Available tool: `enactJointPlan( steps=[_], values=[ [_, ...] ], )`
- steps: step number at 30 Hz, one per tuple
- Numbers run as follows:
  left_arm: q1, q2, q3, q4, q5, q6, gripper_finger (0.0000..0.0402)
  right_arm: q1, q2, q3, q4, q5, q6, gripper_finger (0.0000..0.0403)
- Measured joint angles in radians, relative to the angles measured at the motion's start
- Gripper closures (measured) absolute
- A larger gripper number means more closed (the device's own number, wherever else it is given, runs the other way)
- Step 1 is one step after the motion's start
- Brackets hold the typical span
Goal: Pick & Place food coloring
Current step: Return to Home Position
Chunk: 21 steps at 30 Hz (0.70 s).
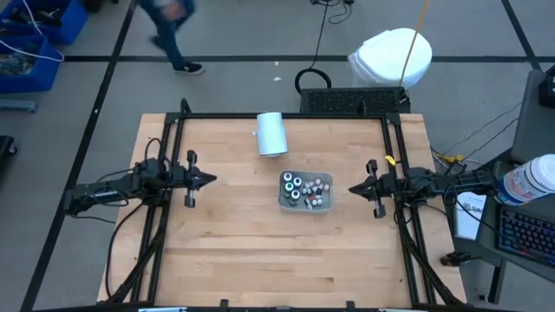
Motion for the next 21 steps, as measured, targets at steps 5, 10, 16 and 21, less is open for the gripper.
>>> enactJointPlan(
  steps=[5, 10, 16, 21],
  values=[
    [0.0, 0.0, -0.001, 0.018, -0.002, 0.0, 0.0379, 0.0, 0.0, 0.0, 0.009, 0.001, 0.0, 0.0403],
    [0.0, 0.0, -0.001, 0.019, -0.002, 0.0, 0.0354, 0.0, 0.0, 0.0, 0.013, 0.001, 0.016, 0.0403],
    [0.0, 0.0, -0.001, 0.021, -0.002, 0.0, 0.0342, 0.0, 0.0, 0.0, 0.016, -0.001, 0.131, 0.0403],
    [0.0, 0.0, -0.001, 0.021, -0.002, 0.001, 0.0342, 0.0, 0.0, 0.0, 0.017, -0.002, 0.135, 0.0403]
  ],
)
